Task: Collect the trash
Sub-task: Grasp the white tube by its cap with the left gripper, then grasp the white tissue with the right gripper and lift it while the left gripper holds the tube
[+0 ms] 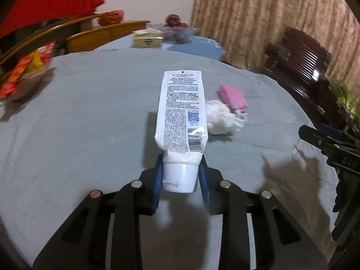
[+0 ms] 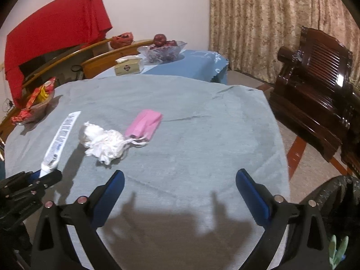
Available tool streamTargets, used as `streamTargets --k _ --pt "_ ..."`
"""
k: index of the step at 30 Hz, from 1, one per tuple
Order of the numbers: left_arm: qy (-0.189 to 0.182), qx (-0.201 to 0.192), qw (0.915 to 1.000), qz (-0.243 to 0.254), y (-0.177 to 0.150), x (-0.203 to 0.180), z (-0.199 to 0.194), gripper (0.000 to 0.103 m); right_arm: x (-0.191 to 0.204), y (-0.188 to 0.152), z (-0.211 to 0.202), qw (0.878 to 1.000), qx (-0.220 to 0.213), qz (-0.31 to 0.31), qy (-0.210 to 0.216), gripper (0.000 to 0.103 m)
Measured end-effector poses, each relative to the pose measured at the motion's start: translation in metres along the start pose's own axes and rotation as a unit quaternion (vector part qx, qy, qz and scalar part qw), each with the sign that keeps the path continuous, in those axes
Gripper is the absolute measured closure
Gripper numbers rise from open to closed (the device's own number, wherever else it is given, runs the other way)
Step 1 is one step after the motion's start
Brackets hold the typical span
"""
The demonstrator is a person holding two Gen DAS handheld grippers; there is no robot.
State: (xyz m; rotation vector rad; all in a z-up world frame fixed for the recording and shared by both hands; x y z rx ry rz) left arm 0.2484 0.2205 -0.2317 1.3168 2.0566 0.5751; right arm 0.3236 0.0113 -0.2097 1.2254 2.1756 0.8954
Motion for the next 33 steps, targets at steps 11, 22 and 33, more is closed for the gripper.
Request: streamTargets --k 11,22,33 --pt "0.041 -0.019 0.9986 -0.028 0.019 0.051 -0.009 0.075 0.060 0.036 0.023 0.998 -0.023 -0.014 0.059 0.013" --pt "0.052 -0.027 0.9974 -0.042 0.029 0.067 -0.007 0.075 0.112 0.047 0.065 0.992 0.007 -0.058 0.109 0.042" --pt "0.046 -0.024 0.9978 -0.041 0.029 0.062 -0.003 0.075 0.115 0.036 0.082 0.991 0.030 -0.077 0.105 0.061"
Point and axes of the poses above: each gripper's, at about its wrist camera, not at the fingertips, and z roughly the way its jaws point, x to its left, y to its top, the point moved 8 cm from there along z, roughly the way its jaws point, and after that the axes turned 13 degrees about -z, right-handed, at the moved point
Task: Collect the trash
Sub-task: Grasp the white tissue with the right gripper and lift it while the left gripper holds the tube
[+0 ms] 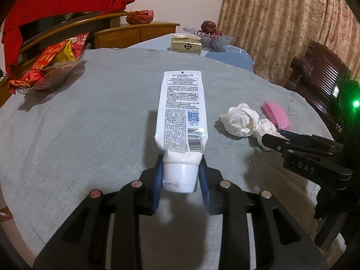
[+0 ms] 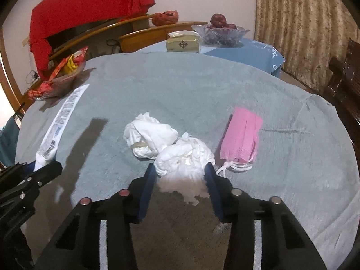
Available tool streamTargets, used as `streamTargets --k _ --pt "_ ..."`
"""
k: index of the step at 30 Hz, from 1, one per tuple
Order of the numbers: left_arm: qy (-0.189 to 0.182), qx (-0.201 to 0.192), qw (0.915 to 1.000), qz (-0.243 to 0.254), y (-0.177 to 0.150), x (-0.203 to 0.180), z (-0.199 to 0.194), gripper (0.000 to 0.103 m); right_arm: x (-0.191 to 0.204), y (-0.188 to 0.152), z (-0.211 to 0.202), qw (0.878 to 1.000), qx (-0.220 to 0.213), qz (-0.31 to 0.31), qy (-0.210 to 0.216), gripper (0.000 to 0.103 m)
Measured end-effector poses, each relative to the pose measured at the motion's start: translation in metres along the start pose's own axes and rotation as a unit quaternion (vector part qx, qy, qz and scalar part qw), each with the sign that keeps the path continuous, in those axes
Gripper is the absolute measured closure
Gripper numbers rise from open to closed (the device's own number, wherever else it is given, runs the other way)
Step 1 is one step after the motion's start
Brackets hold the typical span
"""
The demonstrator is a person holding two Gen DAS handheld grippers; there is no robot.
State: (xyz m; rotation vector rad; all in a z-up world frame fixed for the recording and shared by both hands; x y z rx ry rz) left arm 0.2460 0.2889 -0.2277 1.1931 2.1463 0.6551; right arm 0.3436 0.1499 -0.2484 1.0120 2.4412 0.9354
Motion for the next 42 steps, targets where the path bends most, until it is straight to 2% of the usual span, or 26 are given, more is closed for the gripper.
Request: streamTargets --k 3,5,6,12,17,20,25,33,37,42 --pt "-0.003 -0.002 1.0000 0.002 0.000 -0.003 -0.002 0.075 -0.001 0.002 -0.009 1.000 -0.009 0.004 0.008 0.064" --pt "-0.004 -0.002 1.0000 0.003 0.001 -0.004 -0.003 0.075 0.000 0.002 -0.018 1.000 -0.019 0.008 0.015 0.076" --pt "-0.005 -0.002 1.0000 0.003 0.001 -0.006 -0.005 0.075 0.001 0.002 -0.022 1.000 -0.021 0.008 0.022 0.078" --pt "-0.014 -0.003 0.9998 0.011 -0.004 -0.018 -0.013 0.075 0.004 -0.013 -0.045 0.999 -0.023 0.012 0.041 0.078" --pt "-0.018 0.003 0.9998 0.012 -0.011 -0.024 -0.012 0.075 -0.001 -0.020 -0.041 0.999 -0.013 0.010 0.027 0.068" --pt "-0.011 0.003 0.9999 0.009 -0.010 -0.019 -0.010 0.075 -0.003 -0.012 -0.037 0.999 -0.019 0.015 0.026 0.058" --pt "0.001 0.000 1.0000 0.001 -0.004 -0.008 -0.006 0.075 0.000 0.003 -0.020 1.000 -0.018 -0.001 0.022 0.053" --pt "-0.001 0.002 1.0000 -0.002 -0.002 -0.009 -0.004 0.075 -0.004 -0.002 0.012 1.000 0.014 -0.019 -0.008 0.048" --pt "-0.004 0.002 1.0000 -0.002 -0.004 -0.013 -0.005 0.075 -0.010 -0.007 0.013 0.999 0.023 -0.031 -0.026 0.064" --pt "-0.008 0.001 1.0000 0.001 -0.003 -0.017 -0.010 0.075 -0.014 -0.002 -0.012 1.000 -0.006 -0.012 -0.001 0.065"
Point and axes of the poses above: each gripper's, at about its wrist camera, not at the fingertips, and z roughly the way its jaws point, x to its left, y to its top, the point moved 8 cm from there along z, roughly the way its jaws point, and after that the axes turned 13 degrees about -z, right-handed, at the moved point
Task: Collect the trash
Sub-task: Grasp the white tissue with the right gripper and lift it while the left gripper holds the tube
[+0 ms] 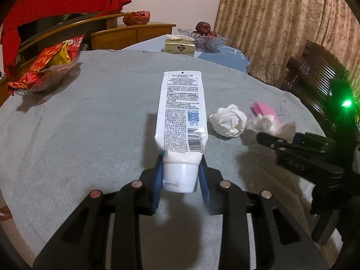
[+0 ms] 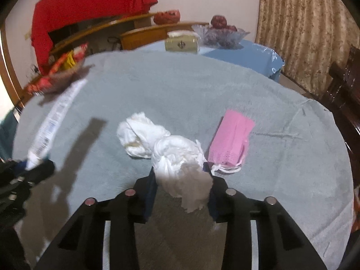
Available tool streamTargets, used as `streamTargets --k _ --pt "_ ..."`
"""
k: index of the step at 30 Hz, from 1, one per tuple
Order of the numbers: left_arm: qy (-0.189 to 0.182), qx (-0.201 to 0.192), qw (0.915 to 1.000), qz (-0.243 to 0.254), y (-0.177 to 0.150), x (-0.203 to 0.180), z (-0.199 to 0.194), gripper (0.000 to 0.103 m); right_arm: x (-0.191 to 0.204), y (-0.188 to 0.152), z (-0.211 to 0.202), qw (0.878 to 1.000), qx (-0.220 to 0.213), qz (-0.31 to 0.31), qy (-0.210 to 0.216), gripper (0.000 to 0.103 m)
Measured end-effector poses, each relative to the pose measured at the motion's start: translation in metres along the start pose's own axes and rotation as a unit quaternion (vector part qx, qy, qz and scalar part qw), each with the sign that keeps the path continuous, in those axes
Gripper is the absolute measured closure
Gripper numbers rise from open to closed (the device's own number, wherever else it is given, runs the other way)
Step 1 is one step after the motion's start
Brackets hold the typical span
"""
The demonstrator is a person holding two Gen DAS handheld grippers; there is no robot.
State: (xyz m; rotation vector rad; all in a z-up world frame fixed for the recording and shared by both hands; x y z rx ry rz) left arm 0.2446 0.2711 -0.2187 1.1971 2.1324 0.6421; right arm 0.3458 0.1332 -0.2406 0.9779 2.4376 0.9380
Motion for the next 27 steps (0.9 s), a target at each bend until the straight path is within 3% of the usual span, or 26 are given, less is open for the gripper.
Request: streamTargets --k 4,11,27 --pt "-0.003 -0.003 1.0000 0.005 0.000 -0.007 -0.007 0.075 0.004 0.001 -0.028 0.999 -0.024 0.013 0.022 0.065" --pt "-0.017 -0.003 0.9997 0.015 -0.007 -0.028 -0.020 0.075 0.002 -0.005 -0.070 0.998 -0.045 0.029 0.024 0.065" --pt "-0.080 -0.012 0.9956 0.046 -0.024 -0.114 -0.068 0.075 -0.040 -0.041 -0.165 0.995 -0.070 0.064 -0.030 0.065"
Point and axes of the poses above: each gripper's, at about its wrist camera, not at the fingertips, and z roughly the way its jaws point, x to its left, y to its top, the point moved 8 cm from there along z, roughly the way its jaws point, and after that the axes turned 13 degrees about -z, right-handed, at the moved point
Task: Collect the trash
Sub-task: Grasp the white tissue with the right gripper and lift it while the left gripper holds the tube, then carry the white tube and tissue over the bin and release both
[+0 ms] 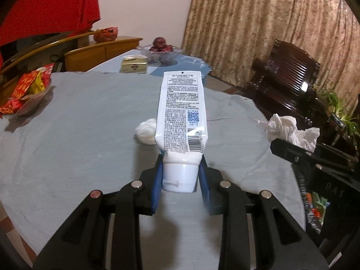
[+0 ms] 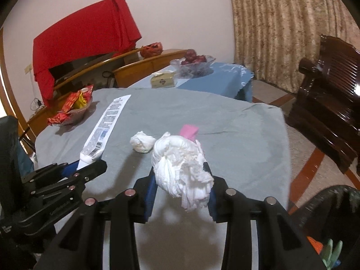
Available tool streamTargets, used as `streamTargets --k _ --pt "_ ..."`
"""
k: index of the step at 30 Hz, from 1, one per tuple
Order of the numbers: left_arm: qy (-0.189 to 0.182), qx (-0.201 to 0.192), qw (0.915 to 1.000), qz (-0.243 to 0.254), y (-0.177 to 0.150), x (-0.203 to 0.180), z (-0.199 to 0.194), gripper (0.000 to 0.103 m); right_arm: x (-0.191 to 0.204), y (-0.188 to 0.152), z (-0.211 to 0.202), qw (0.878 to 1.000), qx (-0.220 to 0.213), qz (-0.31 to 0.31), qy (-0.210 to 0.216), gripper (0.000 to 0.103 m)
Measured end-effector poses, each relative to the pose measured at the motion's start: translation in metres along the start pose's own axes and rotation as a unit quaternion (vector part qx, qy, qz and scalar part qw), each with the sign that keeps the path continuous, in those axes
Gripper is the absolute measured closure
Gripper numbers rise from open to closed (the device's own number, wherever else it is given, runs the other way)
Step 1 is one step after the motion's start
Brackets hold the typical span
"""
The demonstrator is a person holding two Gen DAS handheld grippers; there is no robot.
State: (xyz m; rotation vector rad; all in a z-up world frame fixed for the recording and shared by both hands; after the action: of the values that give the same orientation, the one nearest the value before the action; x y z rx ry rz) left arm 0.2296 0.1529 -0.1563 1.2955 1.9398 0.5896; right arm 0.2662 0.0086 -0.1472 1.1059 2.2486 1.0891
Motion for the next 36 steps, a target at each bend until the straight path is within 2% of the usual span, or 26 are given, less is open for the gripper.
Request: streamTargets --k 13,20,36 --pt "-0.061 0.005 0.9968 0.052 -0.024 -0.098 -0.019 0.075 -0.064 -0.033 -0.074 0.997 -0.021 0.044 -0.053 0.065" --pt "-0.090 0.012 0.9929 0.078 -0.041 -0.142 -0.024 0.075 -0.104 -0.054 -0.117 0.992 -0.030 0.071 -0.095 0.065" --pt "-0.167 0.043 0.9738 0.148 -0.097 -0.250 -0.025 0.075 -0.181 -0.119 -0.201 0.970 -0.022 0.130 -0.205 0.065"
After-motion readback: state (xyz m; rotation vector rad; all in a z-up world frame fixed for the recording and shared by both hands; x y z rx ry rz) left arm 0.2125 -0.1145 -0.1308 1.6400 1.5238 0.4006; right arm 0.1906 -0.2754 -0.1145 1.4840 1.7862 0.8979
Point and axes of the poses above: each gripper's, at about its wrist camera, not at the fingertips, and z roughly the way its jaws point, x to its left, y to its top, the point moved 8 cm from there along z, roughly the way its jaws point, and after that the axes turned 13 degrees about -z, right-handed, at the moved point
